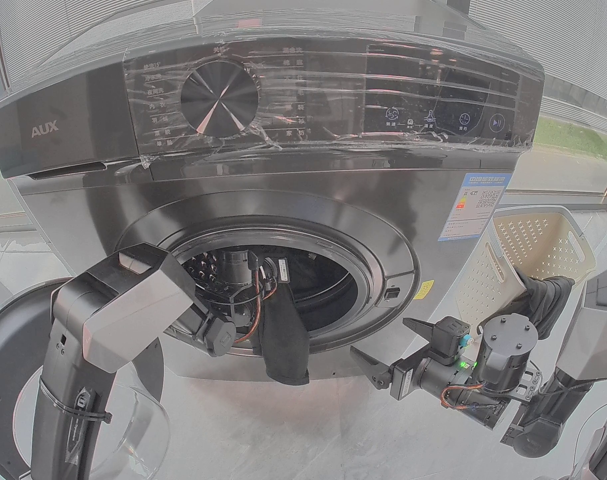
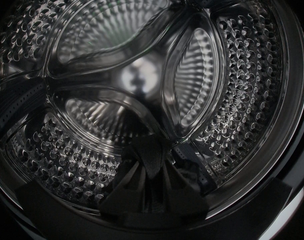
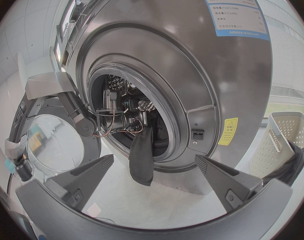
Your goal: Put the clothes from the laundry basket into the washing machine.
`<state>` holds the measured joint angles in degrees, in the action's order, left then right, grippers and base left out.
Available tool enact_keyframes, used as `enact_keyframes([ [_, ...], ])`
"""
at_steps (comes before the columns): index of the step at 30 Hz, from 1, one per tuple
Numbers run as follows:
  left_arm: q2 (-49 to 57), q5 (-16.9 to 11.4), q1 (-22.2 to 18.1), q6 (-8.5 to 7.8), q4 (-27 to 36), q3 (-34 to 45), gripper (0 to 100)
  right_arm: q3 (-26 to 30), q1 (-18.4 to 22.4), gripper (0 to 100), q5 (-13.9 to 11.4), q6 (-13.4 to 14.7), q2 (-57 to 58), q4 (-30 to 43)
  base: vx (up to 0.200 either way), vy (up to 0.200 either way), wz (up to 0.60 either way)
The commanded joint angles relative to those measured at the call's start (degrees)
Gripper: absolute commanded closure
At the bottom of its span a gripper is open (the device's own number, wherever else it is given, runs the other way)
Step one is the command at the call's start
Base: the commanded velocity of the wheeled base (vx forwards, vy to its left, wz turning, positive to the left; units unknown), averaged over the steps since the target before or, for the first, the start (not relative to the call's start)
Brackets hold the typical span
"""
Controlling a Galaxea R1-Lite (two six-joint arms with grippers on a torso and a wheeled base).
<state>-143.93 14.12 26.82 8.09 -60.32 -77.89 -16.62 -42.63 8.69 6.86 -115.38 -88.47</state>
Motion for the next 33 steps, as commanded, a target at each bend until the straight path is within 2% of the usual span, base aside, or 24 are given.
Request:
enact_keyframes([
  [1,-0.47,0.03,-0.28,-0.01,-0.41,-0.51,0,0.00,0.00,0,0.01,-0.01,-0.02,-0.04,0.000,0.000,0.00],
  [7,-0.21,0.03,0.16,0.08,-1.12,1.68,0,0.00,0.00,0,-0.08,-0.01,-0.02,-0.04,0.000,0.000,0.00],
  [11,1.11,0.03,1.48,-0.45,-0.68,8.10,0,0.00,0.00,0,-0.08,-0.01,-0.02,-0.04,0.000,0.000,0.00],
  [13,1.46,-0.85,2.10,-0.54,-0.76,11.00,0,0.00,0.00,0,-0.08,-0.01,-0.02,-0.04,0.000,0.000,0.00],
  [17,1.46,-0.93,2.98,-0.71,-0.85,14.16,0,0.00,0.00,0,-0.08,0.08,-0.02,-0.04,0.000,0.000,0.00],
  [27,-0.82,-0.93,2.80,-0.80,-0.59,15.04,0,0.00,0.00,0,-0.08,0.08,-0.02,-0.04,0.000,0.000,0.00],
  [28,-0.91,-0.93,2.71,-0.80,-0.59,15.04,100,0.00,0.00,0,-0.08,-0.01,-0.02,-0.04,0.000,0.000,0.00],
  [33,-1.17,-0.93,2.62,-0.80,-0.59,14.69,100,-0.08,0.00,0,-0.08,-0.01,-0.02,-0.04,0.000,0.000,0.00],
])
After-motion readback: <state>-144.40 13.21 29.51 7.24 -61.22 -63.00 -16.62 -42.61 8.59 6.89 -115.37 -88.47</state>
